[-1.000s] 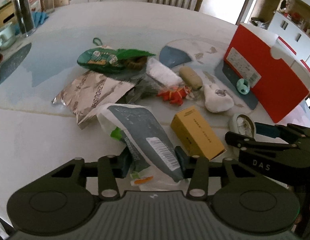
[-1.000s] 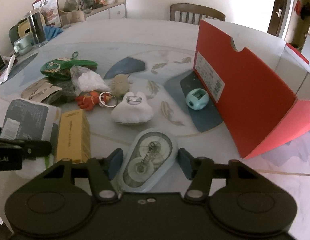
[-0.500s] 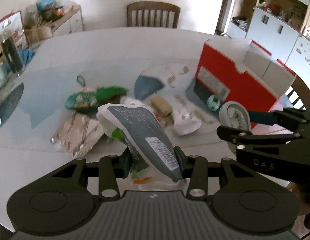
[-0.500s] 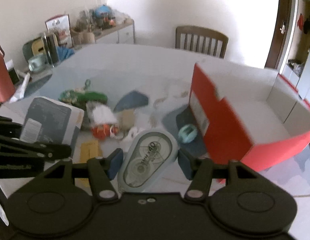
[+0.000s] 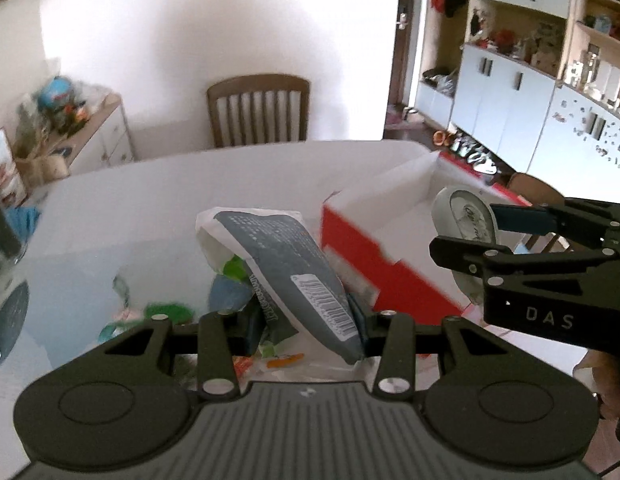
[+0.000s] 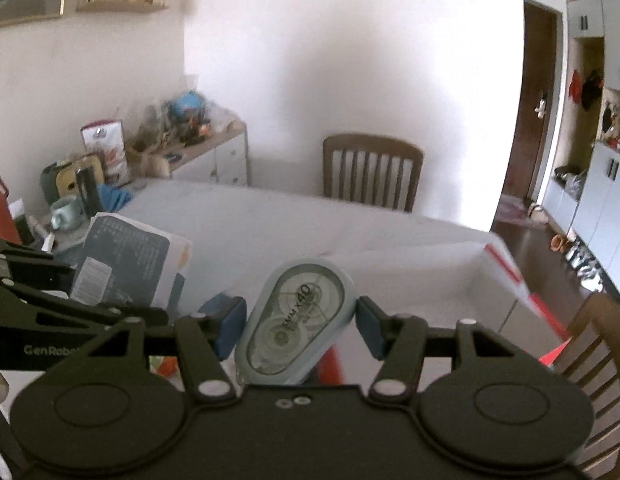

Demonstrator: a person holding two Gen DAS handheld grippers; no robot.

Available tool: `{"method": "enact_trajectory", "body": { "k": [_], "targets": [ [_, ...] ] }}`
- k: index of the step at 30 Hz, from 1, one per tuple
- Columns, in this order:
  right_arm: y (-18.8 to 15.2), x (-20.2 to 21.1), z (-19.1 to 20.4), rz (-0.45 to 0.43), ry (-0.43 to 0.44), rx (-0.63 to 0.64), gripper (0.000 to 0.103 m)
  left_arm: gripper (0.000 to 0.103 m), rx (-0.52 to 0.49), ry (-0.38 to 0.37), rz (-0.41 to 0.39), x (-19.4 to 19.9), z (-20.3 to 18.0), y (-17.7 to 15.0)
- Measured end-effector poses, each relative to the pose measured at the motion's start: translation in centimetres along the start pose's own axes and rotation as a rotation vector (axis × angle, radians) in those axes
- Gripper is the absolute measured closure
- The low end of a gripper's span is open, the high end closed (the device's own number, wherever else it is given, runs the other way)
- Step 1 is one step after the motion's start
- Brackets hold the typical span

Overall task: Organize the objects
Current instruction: 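Carry the snack bag and tape dispenser into the red shoebox and release both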

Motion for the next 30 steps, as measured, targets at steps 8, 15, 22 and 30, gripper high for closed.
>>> {"method": "enact_trajectory", "body": {
  "k": [8,15,22,30],
  "targets": [
    [0.9,-1.0,-6.4,-0.011,-0.062,0.035,0.045,0.061,-0.038,-0.057,0.008,-3.9,-5.3,4.5],
    [1.0,-4.2,-11.6,0.026,-0.096,0.098,0.045,0.061,-0.067,-0.114,0.06,-9.5,-9.3,8.6],
    [-0.4,-8.9,-15.5,0.141,-0.09,0.123,0.045,0.061,-0.098,-0.133,0.168,-16.8,-11.9,9.8],
    [-2.7,-14.3,-17.5,0.307,-0.012,0.153,0.045,0.06,-0.135,-0.135,0.318,-24.1,-13.5,8.7]
  ]
}}
Point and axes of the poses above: each gripper's, at about its wrist camera, not at the fingertips, and x roughly against the way its jaws point, z to its left, y to its top, the point moved 2 cm from there along -x, roughly the way its jaws point, and after that the axes turned 1 degree about -z, right-handed, at the moved point
